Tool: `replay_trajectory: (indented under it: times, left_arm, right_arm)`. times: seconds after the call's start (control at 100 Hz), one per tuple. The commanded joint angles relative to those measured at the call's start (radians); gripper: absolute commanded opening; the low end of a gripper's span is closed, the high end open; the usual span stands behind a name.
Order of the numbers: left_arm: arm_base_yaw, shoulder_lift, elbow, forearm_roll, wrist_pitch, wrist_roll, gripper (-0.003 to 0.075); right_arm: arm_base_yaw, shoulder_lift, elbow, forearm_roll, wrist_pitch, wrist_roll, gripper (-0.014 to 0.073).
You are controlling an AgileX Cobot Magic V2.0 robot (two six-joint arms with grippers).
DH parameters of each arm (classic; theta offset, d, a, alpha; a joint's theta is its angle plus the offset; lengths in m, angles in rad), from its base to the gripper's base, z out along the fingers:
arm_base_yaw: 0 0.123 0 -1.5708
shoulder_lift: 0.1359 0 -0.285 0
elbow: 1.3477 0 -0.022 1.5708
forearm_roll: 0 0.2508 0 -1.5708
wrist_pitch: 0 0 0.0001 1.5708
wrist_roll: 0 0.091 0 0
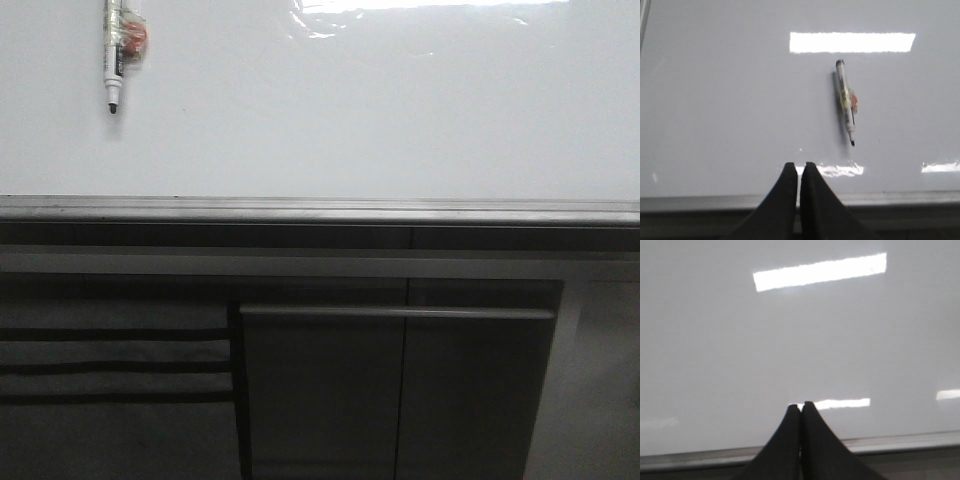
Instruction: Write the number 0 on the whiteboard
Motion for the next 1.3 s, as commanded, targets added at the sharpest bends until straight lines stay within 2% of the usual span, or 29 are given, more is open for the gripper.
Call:
replay_trajectory:
  times: [0.0,0.14,0.28,0.68,0.77,0.84,0.94,0.99,1.08,1.29]
  left_arm:
    - [-0.006,0.026,-0.121,0.007,0.015,-0.008,-0.002]
    - [-0.006,0.13,-0.271,0.045,0.187,-0.003,-0.002]
    - [-0.006,0.25,-0.4,0.047,0.294,-0.003,-0.002]
    - [-0.006,0.374,-0.403,0.036,0.264,-0.003,-0.0015]
    - [-0.006,0.395,-0.403,0.031,0.235,-0.003,0.0052]
    - [-0.006,0.412,-0.403,0.016,0.206,-0.003,0.0177]
    - [-0.007,0.442,-0.403,-0.021,0.164,-0.003,0.0398]
    - [-0.007,0.469,-0.403,-0.048,0.152,-0.003,0.0461]
    - [-0.008,0.527,-0.421,-0.079,0.155,-0.003,0.0473]
    - [-0.081,0.715,-0.535,-0.093,0.156,-0.001,0.0446]
  right_arm:
    - [0.0,0.039,-0.141,-0.011,0.054,-0.006,-0.0073]
    - [0.0,0.163,-0.29,-0.011,0.233,-0.061,-0.0073]
    - [0.0,0.297,-0.399,-0.011,0.304,-0.102,-0.0073]
    - [0.0,0.431,-0.432,0.039,0.333,-0.098,-0.0072]
    - [0.0,0.448,-0.432,0.039,0.351,-0.098,-0.0056]
    - [0.0,0.46,-0.432,0.04,0.357,-0.098,0.0009]
    - [0.0,0.474,-0.432,0.046,0.357,-0.098,0.016]
    - [0.0,0.478,-0.432,0.056,0.357,-0.098,0.0224]
    - [0.0,0.488,-0.432,0.086,0.357,-0.098,0.0283]
    - [0.025,0.523,-0.432,0.15,0.361,-0.144,0.0277]
